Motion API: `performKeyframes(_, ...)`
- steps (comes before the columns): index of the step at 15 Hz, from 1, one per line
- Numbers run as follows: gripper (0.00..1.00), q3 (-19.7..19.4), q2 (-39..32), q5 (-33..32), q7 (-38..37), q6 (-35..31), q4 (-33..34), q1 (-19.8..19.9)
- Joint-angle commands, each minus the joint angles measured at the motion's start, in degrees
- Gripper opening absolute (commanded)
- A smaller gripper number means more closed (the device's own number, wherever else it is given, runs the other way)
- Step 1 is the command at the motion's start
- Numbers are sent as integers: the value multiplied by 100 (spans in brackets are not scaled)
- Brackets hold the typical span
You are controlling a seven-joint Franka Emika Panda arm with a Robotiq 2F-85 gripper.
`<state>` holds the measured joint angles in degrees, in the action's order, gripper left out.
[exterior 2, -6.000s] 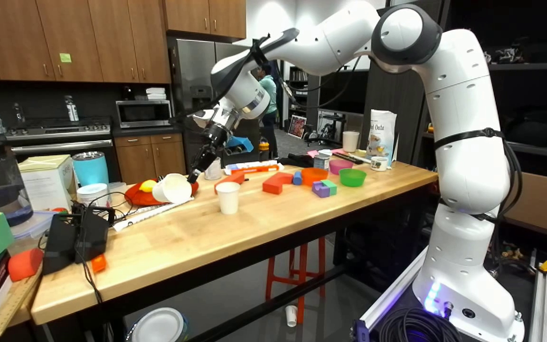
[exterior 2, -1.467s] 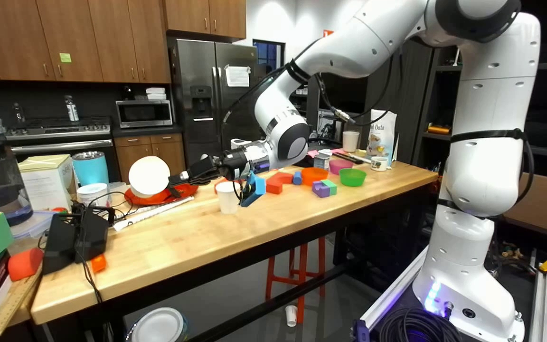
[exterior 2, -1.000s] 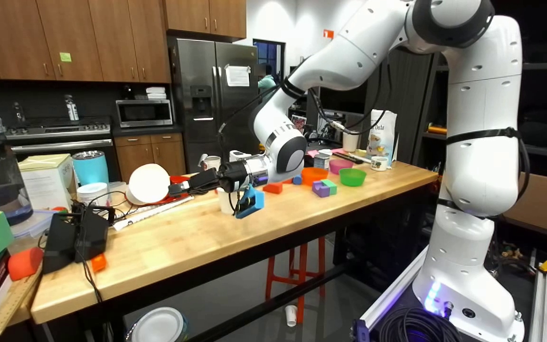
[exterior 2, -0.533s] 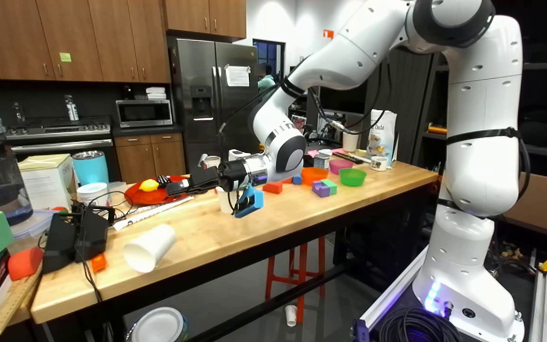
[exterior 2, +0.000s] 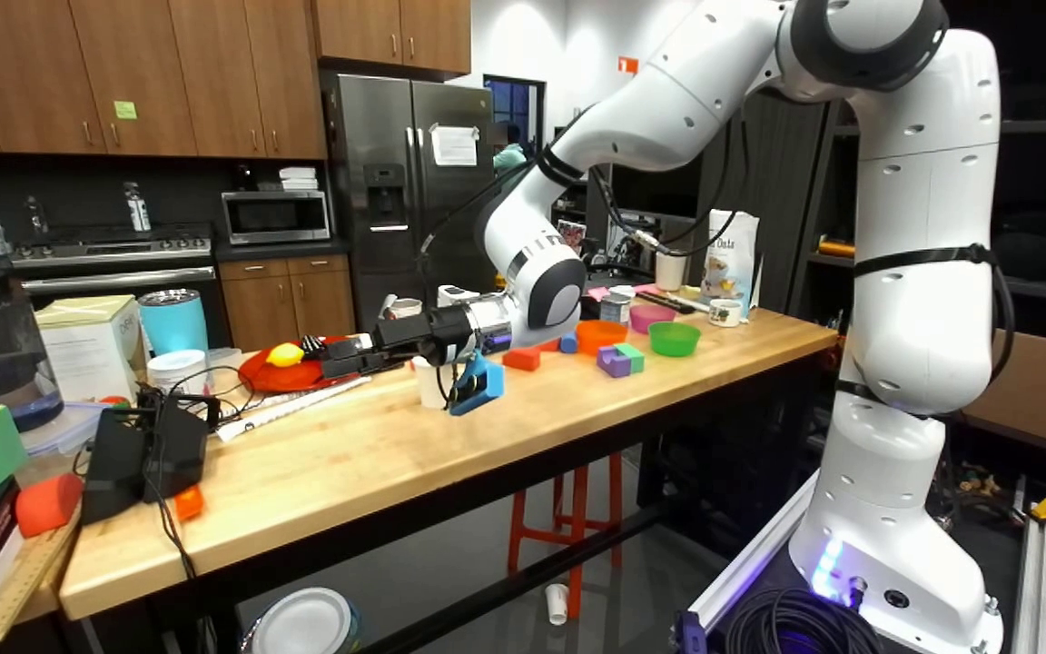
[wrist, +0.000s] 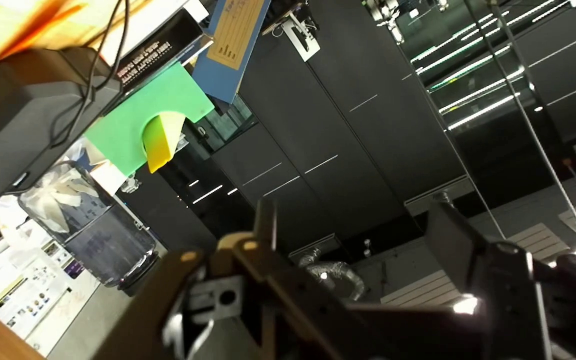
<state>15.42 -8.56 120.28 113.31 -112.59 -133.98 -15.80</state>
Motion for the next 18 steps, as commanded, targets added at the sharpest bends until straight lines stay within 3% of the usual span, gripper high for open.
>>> performKeyframes(1,100,-62,260,14,-129,-270,-64,-79)
performKeyframes(5,100,-4,805,-375,-437,-1520,-104,-194)
performKeyframes(9,100,305,1586,-1239,-1427,-3190,-75,-391)
performKeyframes(14,100,1076,2035,-3313,-3703,-5182,-118,-657)
performKeyframes(17,100,1541,1963,-4903,-5078,-5925,-429,-766)
performKeyframes(18,100,2031,1992,-5434,-5485,-5908,-576,-317)
